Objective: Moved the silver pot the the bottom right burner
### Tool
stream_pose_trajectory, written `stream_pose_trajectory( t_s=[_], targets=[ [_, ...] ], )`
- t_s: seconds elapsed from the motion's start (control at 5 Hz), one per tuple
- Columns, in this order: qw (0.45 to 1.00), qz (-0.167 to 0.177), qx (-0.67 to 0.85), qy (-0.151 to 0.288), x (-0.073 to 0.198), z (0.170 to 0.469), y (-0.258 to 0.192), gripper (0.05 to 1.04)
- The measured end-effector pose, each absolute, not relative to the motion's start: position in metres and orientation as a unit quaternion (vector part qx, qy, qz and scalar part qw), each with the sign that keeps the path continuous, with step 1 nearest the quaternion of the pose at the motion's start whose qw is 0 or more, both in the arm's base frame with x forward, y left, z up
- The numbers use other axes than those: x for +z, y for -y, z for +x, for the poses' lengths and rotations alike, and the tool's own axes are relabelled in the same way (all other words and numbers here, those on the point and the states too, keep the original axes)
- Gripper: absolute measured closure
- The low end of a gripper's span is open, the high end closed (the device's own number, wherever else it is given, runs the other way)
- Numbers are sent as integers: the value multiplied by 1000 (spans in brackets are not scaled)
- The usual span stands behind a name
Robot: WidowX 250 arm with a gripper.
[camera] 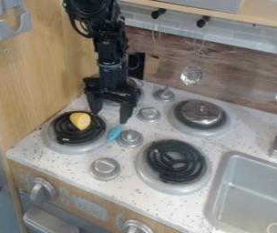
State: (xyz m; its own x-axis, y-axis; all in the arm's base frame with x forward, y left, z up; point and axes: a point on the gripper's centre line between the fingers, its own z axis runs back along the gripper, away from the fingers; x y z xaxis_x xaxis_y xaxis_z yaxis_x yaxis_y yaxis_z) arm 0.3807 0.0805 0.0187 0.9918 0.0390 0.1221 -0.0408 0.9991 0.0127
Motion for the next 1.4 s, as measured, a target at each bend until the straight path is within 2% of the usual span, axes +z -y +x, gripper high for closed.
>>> stream_pose_trajectory(
  t_s=[0.2,0.6,0.8,1.0,1.4],
  targets=[
    [999,1,18,41,3,376,-77,84],
    [997,-33,6,77,-6,425,-76,85],
    [993,-32,-13,115,-4,451,-79,85],
    [985,-14,-42,164,8,470,-84,84],
    [980,6,-48,192,18,480,-98,85]
  ],
)
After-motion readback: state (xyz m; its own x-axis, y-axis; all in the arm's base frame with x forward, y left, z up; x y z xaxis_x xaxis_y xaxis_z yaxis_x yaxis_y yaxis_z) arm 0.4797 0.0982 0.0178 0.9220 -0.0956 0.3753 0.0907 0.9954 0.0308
